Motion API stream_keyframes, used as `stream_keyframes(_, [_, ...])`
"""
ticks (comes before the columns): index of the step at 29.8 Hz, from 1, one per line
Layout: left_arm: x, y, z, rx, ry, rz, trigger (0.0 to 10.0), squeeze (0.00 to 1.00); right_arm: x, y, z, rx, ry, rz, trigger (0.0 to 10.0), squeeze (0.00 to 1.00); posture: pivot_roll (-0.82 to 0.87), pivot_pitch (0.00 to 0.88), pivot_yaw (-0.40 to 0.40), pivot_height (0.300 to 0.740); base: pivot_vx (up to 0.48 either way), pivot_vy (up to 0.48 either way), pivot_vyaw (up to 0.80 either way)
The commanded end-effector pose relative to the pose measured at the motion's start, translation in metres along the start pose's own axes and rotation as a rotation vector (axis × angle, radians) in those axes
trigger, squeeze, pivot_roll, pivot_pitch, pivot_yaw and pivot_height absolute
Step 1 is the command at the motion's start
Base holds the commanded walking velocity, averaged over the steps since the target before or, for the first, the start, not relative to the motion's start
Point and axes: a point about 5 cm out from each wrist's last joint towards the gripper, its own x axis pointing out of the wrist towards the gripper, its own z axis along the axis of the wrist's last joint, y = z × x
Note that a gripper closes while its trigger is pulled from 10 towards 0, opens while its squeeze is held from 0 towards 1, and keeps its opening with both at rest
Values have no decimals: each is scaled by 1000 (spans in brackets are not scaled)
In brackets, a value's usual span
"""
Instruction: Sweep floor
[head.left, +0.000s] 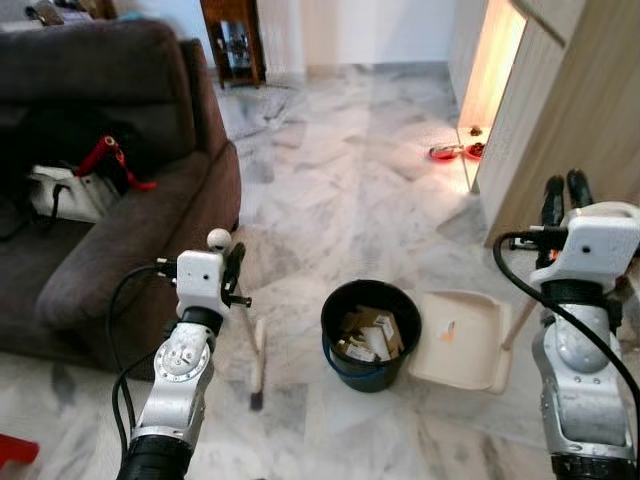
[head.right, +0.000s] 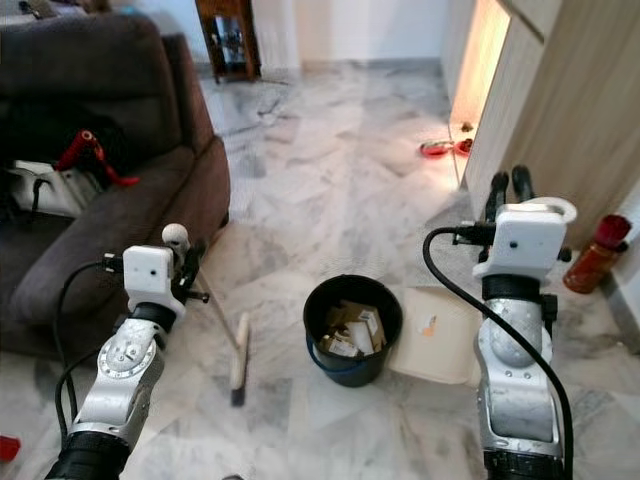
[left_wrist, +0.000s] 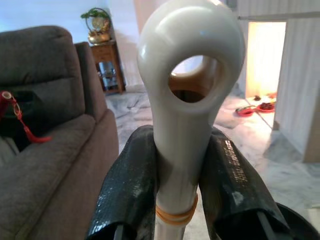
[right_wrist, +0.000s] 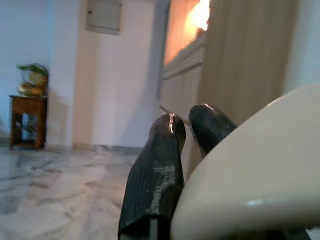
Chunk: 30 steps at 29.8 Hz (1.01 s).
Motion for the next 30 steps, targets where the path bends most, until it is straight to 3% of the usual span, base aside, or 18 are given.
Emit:
stream_keyframes(1, [2, 3, 9, 16, -46, 3, 10000, 0, 4, 4, 14, 14, -73, 14, 10000, 0, -106, 0, 32, 740, -274, 0, 0])
stream_keyframes(9, [2, 3, 8, 17, -42, 0, 10000, 0, 3, 6, 11, 27, -62, 15, 10000, 0, -110, 0, 34, 740, -274, 0, 0])
stream_keyframes(24, [0, 2, -1, 7, 2, -4, 10000, 0, -2, 4, -8, 82, 31, 2, 10000, 0, -116, 0, 32, 740, 0, 0, 0])
stream_keyframes(30, [1, 2, -2, 4, 7, -9, 10000, 0, -2, 5, -13, 94, 59, 3, 10000, 0, -113, 0, 29, 740, 0, 0, -741])
